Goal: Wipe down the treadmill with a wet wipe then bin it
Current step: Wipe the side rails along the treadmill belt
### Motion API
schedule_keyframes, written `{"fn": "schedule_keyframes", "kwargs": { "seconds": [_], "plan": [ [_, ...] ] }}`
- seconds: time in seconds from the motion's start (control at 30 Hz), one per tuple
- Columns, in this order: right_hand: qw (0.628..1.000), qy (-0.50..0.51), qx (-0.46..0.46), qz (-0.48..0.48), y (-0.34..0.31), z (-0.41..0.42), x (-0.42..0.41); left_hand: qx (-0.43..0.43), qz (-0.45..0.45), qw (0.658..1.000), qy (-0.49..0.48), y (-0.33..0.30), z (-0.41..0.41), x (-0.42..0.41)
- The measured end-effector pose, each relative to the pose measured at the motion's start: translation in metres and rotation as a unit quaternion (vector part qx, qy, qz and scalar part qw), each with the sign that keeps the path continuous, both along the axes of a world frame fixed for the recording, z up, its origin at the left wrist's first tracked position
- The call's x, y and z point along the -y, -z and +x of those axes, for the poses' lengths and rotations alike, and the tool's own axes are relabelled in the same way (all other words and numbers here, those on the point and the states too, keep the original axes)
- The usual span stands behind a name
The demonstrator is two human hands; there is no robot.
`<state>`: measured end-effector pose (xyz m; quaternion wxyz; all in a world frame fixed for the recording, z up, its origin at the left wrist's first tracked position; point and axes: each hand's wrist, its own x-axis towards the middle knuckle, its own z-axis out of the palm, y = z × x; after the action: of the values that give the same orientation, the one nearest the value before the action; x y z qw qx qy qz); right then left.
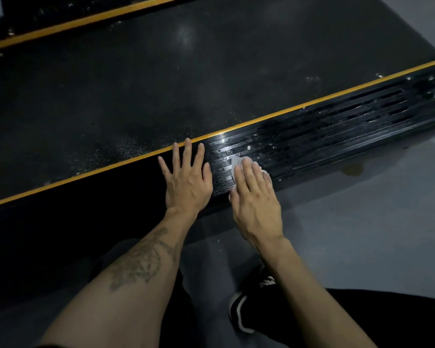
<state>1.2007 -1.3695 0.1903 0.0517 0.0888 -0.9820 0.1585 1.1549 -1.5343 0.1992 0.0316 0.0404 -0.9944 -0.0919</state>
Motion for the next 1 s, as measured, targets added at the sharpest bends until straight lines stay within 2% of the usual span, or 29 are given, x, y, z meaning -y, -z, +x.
{"fn": "schedule_keyframes", "kwargs": {
  "seconds": [0.1, 0.27, 0.47, 0.67, 0.83, 1.0],
  "plan": [
    [1.000, 0.008, 0.009, -0.023, 0.000, 0.015, 0.008, 0.005, -0.006, 1.000, -0.005, 0.000, -0.001, 0.000],
    [0.998, -0.048, -0.001, 0.032, 0.000, -0.017, 0.004, 0.007, -0.010, 1.000, 0.004, -0.001, -0.003, 0.000],
    [0.999, 0.027, -0.001, 0.016, 0.001, 0.002, 0.009, 0.011, -0.015, 1.000, 0.007, -0.002, -0.006, -0.001],
    [0.997, -0.042, 0.011, 0.058, -0.001, -0.024, 0.008, 0.011, -0.012, 1.000, 0.008, -0.002, -0.007, -0.001],
    [0.999, 0.024, 0.003, 0.025, 0.000, 0.000, 0.012, 0.012, -0.015, 1.000, 0.009, -0.001, -0.007, -0.001],
    [0.998, -0.036, -0.003, 0.043, -0.003, -0.021, 0.015, 0.015, -0.012, 1.000, 0.009, -0.002, -0.008, -0.002]
  ]
}}
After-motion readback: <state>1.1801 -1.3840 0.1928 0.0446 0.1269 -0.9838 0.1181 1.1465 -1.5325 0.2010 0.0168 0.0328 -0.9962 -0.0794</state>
